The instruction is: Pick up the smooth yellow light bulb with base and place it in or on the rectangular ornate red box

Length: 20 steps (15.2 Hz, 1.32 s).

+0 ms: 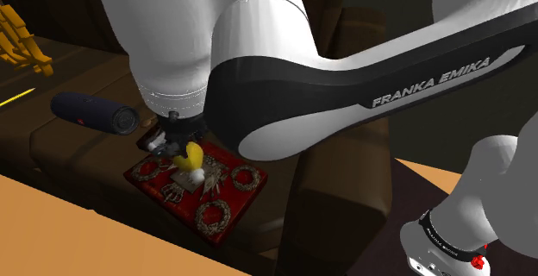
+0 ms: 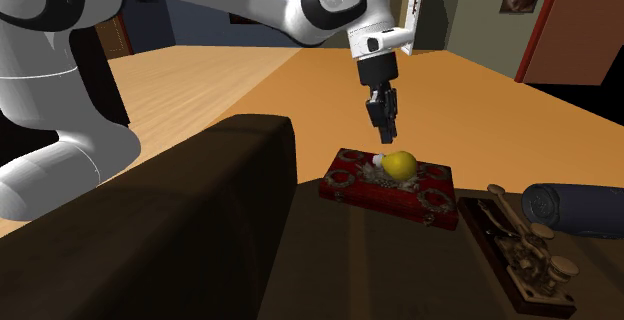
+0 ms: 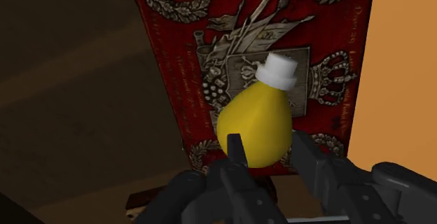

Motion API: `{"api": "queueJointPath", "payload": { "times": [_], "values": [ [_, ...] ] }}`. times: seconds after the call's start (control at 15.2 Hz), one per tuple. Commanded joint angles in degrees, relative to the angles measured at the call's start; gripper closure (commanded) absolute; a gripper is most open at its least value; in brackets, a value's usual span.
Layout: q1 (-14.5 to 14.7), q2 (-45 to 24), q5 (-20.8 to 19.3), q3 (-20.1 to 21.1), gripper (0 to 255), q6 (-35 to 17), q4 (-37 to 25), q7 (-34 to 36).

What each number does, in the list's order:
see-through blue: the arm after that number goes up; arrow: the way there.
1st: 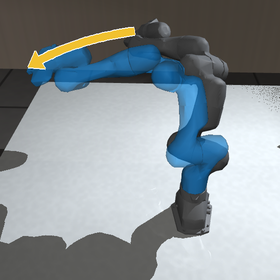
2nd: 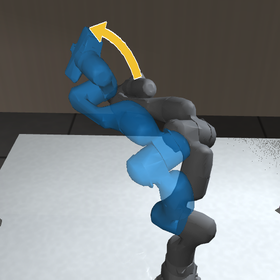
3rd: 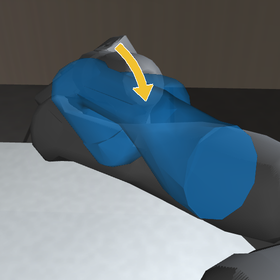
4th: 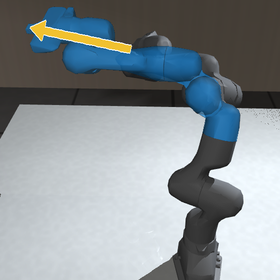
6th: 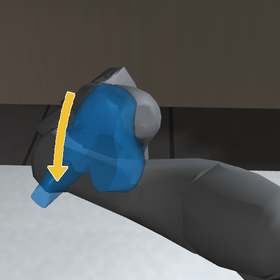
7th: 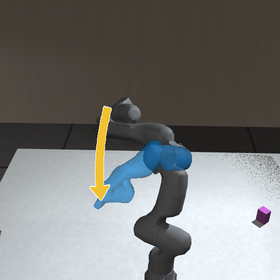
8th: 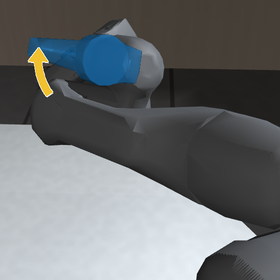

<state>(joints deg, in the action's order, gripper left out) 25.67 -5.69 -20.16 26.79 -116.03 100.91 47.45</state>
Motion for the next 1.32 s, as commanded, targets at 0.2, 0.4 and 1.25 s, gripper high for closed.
{"api": "queueJointPath", "payload": {
  "times": [0.2,0.4,1.25],
  "values": [
    [-6.0,0.3,17.3,-1.4,0,-14.2,6.2,-18.8],
    [-5.9,-1.2,16.4,-1.4,0,-16.0,6.7,-18.2],
    [-5.5,-3.1,15.2,-1.5,255,-18.1,7.1,-17.4]
  ]
}}
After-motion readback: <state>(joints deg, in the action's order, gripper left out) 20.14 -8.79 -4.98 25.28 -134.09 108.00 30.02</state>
